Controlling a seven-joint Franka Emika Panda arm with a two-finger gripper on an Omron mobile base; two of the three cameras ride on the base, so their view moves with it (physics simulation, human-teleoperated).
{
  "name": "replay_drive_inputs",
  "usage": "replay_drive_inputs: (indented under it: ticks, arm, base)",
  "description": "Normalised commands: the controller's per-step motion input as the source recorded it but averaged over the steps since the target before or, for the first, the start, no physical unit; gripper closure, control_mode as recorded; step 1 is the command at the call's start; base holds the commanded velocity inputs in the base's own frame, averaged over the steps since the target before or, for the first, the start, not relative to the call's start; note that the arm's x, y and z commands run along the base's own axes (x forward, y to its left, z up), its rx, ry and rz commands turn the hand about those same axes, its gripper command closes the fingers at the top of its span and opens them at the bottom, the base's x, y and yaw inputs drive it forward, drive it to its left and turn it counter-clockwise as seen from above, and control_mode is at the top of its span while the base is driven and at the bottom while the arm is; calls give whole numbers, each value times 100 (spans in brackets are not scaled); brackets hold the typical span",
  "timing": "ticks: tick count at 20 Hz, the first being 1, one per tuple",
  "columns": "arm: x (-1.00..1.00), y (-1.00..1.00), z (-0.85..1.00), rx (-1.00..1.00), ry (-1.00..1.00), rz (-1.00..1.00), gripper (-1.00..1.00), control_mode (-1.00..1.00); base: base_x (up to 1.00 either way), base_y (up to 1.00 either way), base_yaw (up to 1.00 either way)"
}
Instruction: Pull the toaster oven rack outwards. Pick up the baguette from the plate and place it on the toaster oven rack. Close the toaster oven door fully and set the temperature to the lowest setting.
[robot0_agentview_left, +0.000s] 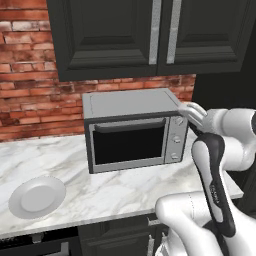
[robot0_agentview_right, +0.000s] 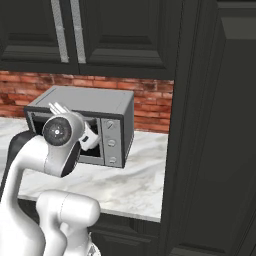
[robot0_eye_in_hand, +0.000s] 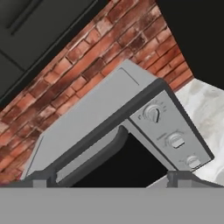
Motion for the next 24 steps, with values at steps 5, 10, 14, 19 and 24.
replay_drive_inputs:
  ticks: [5, 10, 14, 19, 24]
  arm:
    - [7, -16, -29, -3, 4, -6, -100, -100]
    - [3, -44, -5, 0, 3, -16, -100, -100]
    - [14, -27, -24, 0, 0, -12, -100, -100]
    - [36, -7, -42, -6, -2, -1, -100, -100]
    - [41, -1, -17, -2, -1, 0, -100, -100]
  base:
    - [0, 0, 0]
    - [0, 0, 0]
    - [0, 0, 0]
    - [0, 0, 0]
    - [0, 0, 0]
